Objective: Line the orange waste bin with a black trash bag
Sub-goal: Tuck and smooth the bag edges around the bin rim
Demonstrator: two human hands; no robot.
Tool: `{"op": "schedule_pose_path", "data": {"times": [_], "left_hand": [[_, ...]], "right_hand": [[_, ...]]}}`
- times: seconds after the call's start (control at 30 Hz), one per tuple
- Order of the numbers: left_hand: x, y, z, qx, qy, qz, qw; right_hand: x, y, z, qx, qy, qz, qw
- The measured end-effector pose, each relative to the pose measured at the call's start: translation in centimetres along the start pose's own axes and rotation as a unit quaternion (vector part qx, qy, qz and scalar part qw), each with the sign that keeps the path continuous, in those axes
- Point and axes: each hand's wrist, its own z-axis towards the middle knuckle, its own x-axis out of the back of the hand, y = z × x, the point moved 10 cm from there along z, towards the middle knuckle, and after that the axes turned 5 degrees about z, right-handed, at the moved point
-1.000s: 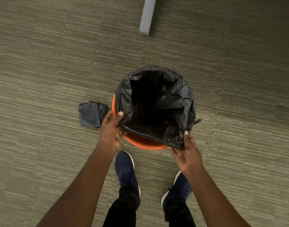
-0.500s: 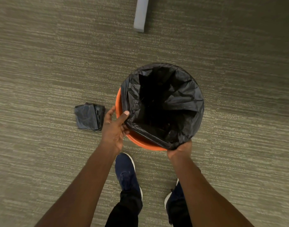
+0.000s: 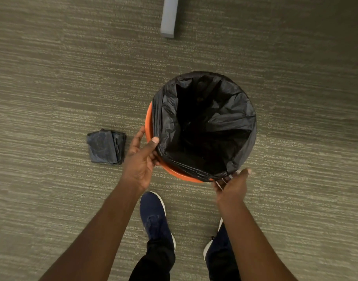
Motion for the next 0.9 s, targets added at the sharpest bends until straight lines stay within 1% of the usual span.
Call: {"op": "schedule_pose_path", "data": {"times": [0.03, 0.1, 0.13, 0.17, 0.23, 0.27, 0.33, 0.4, 0.5, 0.63, 0.73, 0.83, 0.9], "left_hand": [[-0.1, 0.0, 0.0, 0.0, 0.004, -0.002, 1.0], [-0.1, 0.0, 0.0, -0.002, 0.015, -0.015, 1.0], [-0.1, -0.1, 0.0, -0.002, 0.02, -0.021, 1.0], [-0.1, -0.1, 0.1, -0.003, 0.023, -0.024, 0.999], [0.0, -0.2, 0.1, -0.003, 0.028, -0.03, 0.999], [0.1, -0.3, 0.2, -0.002, 0.031, -0.036, 0.999], [0.2, -0.5, 0.2, 0.002, 0.03, -0.047, 0.998], [0.3, -0.7, 0.1, 0.005, 0.028, -0.053, 0.998], [0.4, -0.9, 0.2, 0.007, 0.028, -0.053, 0.998], [0.5, -1.0, 0.3, 0.003, 0.018, -0.044, 0.999], [0.7, -0.8, 0.1, -0.009, 0.018, -0.032, 0.999], [1.0, -0.4, -0.4, -0.015, 0.054, -0.011, 0.998], [1.3, 0.0, -0.6, -0.025, 0.089, 0.038, 0.995]], "right_hand": [[0.5, -1.0, -1.0, 0.04, -0.004, -0.063, 0.997], [-0.4, -1.8, -3.4, 0.12, -0.056, -0.2, 0.971], [-1.3, -1.1, -4.1, 0.129, -0.088, -0.244, 0.957], [-2.1, 0.1, -4.5, 0.111, -0.115, -0.267, 0.95], [-3.4, 2.8, -5.5, 0.043, -0.169, -0.268, 0.948], [-3.9, 3.6, -5.8, 0.024, -0.194, -0.252, 0.948], [-4.2, 4.0, -6.0, 0.029, -0.245, -0.224, 0.943], [-4.1, 4.0, -6.2, 0.038, -0.303, -0.215, 0.928], [-4.2, 3.8, -6.0, 0.035, -0.36, -0.238, 0.901], [-4.0, 3.7, -5.2, -0.004, -0.392, -0.296, 0.871], [-3.6, 3.7, -4.8, -0.035, -0.411, -0.318, 0.854], [-3.5, 3.7, -4.6, -0.046, -0.415, -0.324, 0.849], [-3.4, 4.0, -4.8, -0.051, -0.414, -0.326, 0.848]]}}
